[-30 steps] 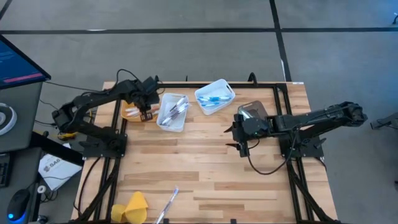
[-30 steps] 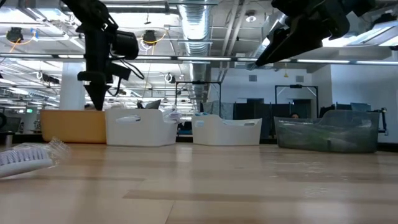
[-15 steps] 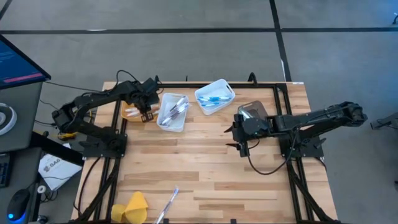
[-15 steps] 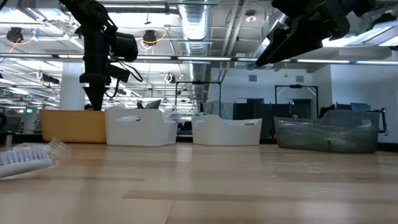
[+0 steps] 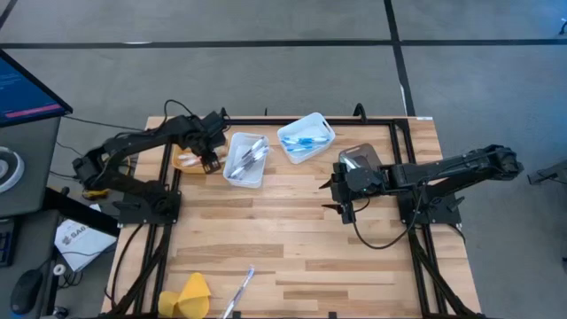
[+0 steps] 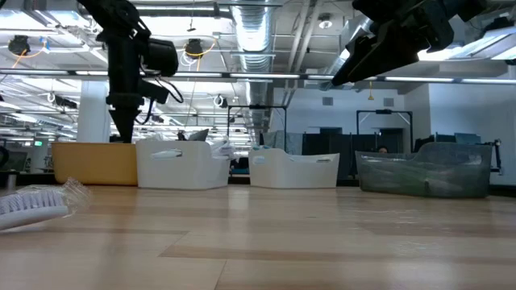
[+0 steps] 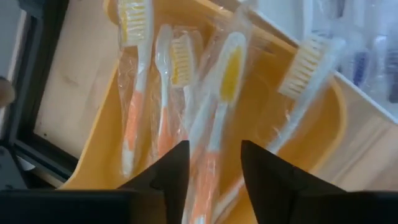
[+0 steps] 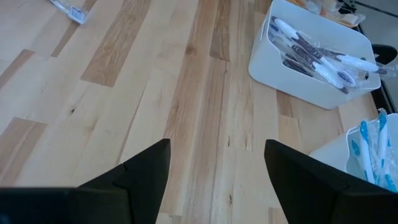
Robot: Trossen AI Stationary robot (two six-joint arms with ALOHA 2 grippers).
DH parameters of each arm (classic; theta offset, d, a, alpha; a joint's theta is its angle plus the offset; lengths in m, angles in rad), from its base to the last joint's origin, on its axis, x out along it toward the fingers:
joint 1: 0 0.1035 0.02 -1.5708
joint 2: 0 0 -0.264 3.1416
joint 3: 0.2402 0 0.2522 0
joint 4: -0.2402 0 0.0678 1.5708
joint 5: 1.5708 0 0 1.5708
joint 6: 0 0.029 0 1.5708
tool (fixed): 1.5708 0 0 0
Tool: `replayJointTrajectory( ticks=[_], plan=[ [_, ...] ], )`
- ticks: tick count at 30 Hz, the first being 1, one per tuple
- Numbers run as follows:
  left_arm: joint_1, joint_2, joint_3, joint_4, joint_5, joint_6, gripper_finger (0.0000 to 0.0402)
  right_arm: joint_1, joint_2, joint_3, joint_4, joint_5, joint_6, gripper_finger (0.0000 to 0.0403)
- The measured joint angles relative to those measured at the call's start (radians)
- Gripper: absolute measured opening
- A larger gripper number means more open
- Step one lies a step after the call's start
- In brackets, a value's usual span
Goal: Pick & Place Toothbrushes
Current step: Put the purple toothbrush into the left white bin
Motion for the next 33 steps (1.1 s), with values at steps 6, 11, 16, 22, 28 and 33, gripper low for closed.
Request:
replayJointTrajectory(
  ticks=[6,11,16,22,28,33],
  plan=[
    [-0.069,-0.077,0.037,-0.020,-0.038,0.004,0.0154,-0.001,0.000,0.000,0.000,0.000,-0.002,0.0255],
    [-0.145,-0.186,0.055,-0.018,-0.043,-0.077,0.0155,-0.006,0.000,0.000,0.000,0.000,0.002,0.0255],
    [-0.243,-0.269,0.055,-0.016,0.116,-0.283,0.0155,-0.005,0.000,0.000,0.000,0.000,0.027,0.0255],
    [-0.481,-0.283,0.054,0.021,0.209,-0.409,0.0151,-0.005,0.000,0.000,0.002,0.000,0.036,0.0255],
    [-0.754,-0.282,0.053,0.233,0.206,-0.411,0.0138,0.002,0.000,0.000,-0.008,0.000,0.111,0.0255],
    [-0.902,-0.276,0.053,0.398,0.152,-0.482,0.0125,0.044,0.000,-0.012,-0.008,-0.001,0.146,0.0255]
  ],
)
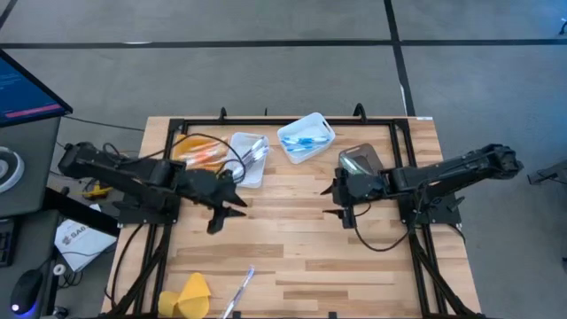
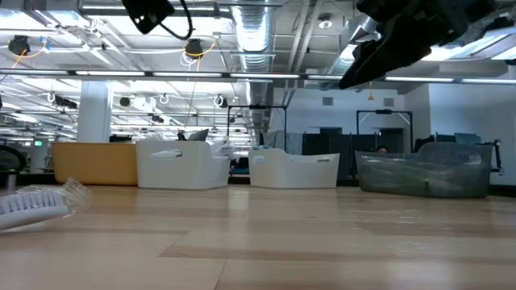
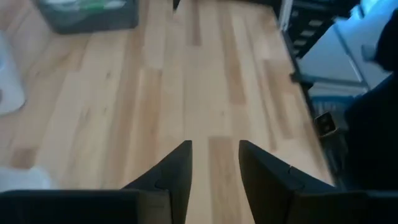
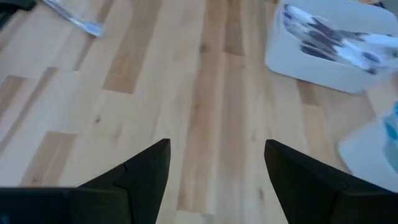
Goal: Pick & Place Toothbrushes
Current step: Put the purple toothbrush into the left white bin
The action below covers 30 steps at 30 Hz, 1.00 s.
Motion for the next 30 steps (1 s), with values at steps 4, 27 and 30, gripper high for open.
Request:
replayJointTrajectory(
  ticks=[4,27,30],
  plan=[
    [-0.086,0.015,0.000,0.071,-0.060,-0.060,0.0115,0.037,0.000,-0.083,0.128,0.000,-0.001,0.0255],
    [-0.405,0.439,0.169,0.390,-0.116,-0.128,0.0111,0.166,0.000,-0.201,0.408,0.000,0.158,0.0255],
    [-0.460,0.497,0.233,0.386,-0.121,-0.128,0.0111,0.196,0.005,-0.201,0.424,0.000,0.173,0.0255]
  ],
)
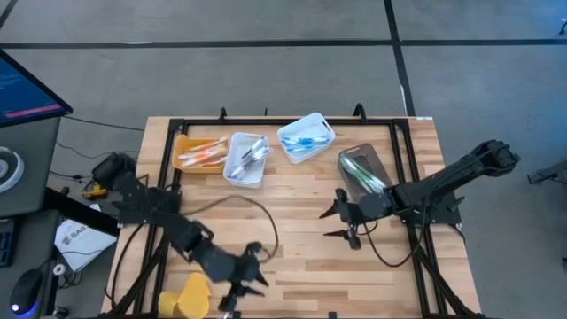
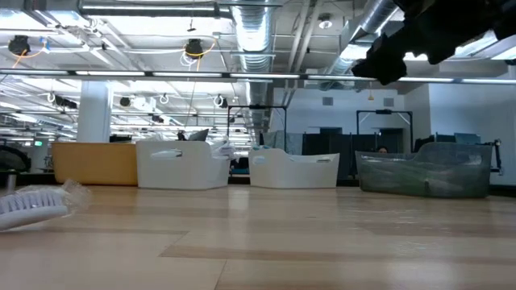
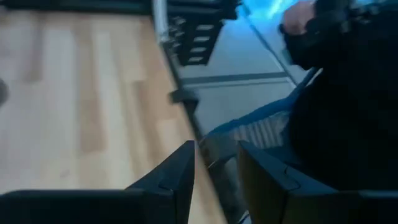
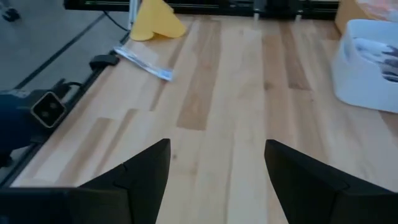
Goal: Pick & Place Toothbrushes
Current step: Put the purple toothbrush into the left white bin
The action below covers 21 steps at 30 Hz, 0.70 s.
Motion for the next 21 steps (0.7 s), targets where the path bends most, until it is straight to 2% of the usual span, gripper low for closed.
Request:
replayJointTrajectory(
  ticks=[5,7,12,16,21],
  plan=[
    [-0.057,0.114,0.099,-0.017,-0.014,-0.037,0.0111,0.046,0.044,0.001,0.062,0.000,0.001,0.0255],
    [-0.070,0.148,0.133,-0.095,-0.017,-0.090,0.0111,0.051,0.077,0.000,0.097,-0.001,-0.001,0.0255],
    [-0.071,0.207,0.168,-0.169,-0.031,-0.319,0.0111,0.048,0.156,0.004,0.166,0.000,-0.003,0.0255],
    [-0.065,0.224,0.169,-0.268,-0.020,-0.439,0.0111,0.044,0.210,0.010,0.185,-0.001,0.004,0.0255],
    [-0.063,0.226,0.168,-0.485,-0.013,-0.661,0.0111,0.045,0.261,0.032,0.178,-0.001,0.033,0.0255]
  ],
)
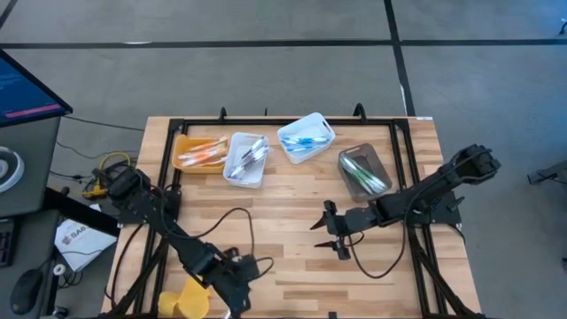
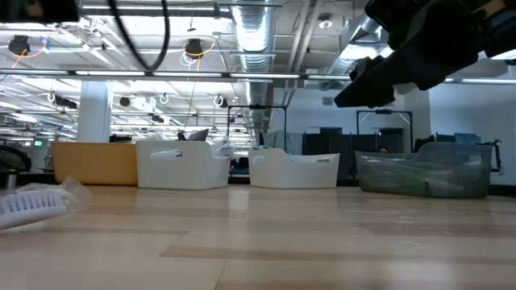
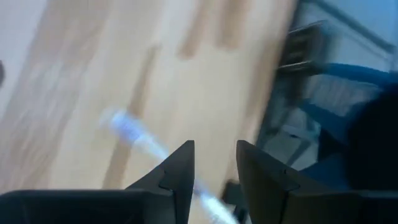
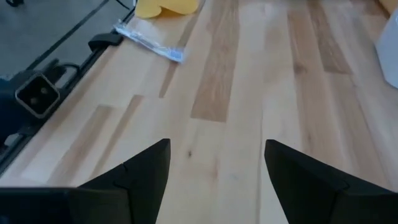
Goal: Pick & Place Toothbrushes
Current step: Put the purple toothbrush into the left white bin
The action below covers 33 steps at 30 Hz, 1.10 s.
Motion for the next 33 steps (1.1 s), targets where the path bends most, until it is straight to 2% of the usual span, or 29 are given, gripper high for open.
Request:
replayJointTrajectory(
  ticks=[7,12,17,26,33],
  plan=[
    [0.000,-0.001,-0.059,-0.033,0.005,-0.229,0.0112,0.023,0.044,0.018,0.011,-0.008,0.034,0.0255],
    [0.006,-0.001,-0.104,-0.025,0.048,-0.371,0.0112,0.046,0.050,0.022,0.020,-0.026,0.043,0.0255],
    [0.020,-0.001,-0.147,0.014,0.071,-0.416,0.0127,0.072,0.050,0.022,0.042,-0.026,0.043,0.0255],
    [0.019,-0.001,-0.203,0.091,0.071,-0.423,0.0217,0.097,0.050,0.022,0.060,-0.027,0.048,0.0255],
    [0.019,0.019,-0.225,0.165,0.080,-0.429,0.0224,0.099,0.050,0.022,0.058,-0.027,0.067,0.0255]
  ],
)
